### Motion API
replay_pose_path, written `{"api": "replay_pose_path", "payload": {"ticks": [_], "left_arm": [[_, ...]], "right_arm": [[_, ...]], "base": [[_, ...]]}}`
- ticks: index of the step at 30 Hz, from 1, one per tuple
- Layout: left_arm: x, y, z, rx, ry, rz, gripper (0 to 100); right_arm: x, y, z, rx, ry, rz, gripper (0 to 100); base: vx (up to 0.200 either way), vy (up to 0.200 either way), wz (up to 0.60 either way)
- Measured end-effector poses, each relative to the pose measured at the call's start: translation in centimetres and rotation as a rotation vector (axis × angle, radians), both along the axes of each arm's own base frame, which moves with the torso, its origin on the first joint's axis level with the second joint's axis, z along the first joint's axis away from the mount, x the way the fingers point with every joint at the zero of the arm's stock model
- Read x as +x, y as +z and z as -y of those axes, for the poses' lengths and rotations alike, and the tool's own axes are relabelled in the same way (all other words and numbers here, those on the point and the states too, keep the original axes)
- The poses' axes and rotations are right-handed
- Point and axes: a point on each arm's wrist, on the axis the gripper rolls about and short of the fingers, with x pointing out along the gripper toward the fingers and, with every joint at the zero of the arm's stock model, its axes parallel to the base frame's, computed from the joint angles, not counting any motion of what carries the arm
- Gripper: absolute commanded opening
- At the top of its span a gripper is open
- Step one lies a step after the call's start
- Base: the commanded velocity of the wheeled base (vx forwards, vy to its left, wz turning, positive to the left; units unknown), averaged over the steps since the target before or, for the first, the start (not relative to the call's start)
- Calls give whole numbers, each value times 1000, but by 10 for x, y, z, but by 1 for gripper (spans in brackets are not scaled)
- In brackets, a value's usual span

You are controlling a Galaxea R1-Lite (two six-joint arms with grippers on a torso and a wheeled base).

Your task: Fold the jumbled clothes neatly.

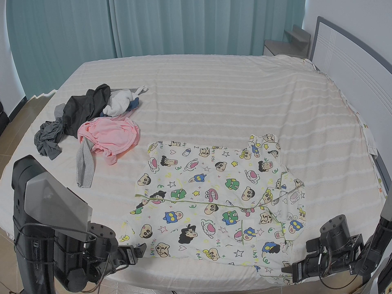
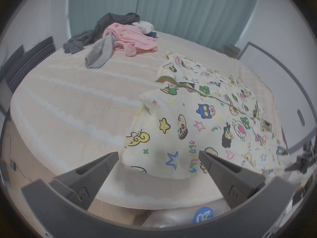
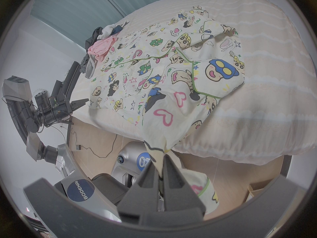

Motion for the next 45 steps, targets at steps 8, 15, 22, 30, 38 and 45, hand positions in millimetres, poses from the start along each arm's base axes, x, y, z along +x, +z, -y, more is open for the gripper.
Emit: {"api": "replay_pose_path", "payload": {"ticks": [8,15,22,30,38,45], "left_arm": [[4,-7,-11,19,-122,-48,100],[2,-21,-13,19,-147,-117,100],[5,-20,-20,81,-171,-98,100],[11,-10,-31,84,-139,-53,100],[17,-16,-29,84,-142,-50,100],[27,-24,-25,76,-149,-37,100]], "right_arm": [[0,0,0,3,-1,5,0],[1,2,-1,11,0,17,0],[1,2,-1,14,1,18,0],[3,3,-2,24,2,37,0],[3,3,-2,25,1,39,0],[4,4,-2,31,2,49,0]], "base": [[0,0,0],[0,0,0],[0,0,0],[0,0,0],[0,0,0],[0,0,0]]}}
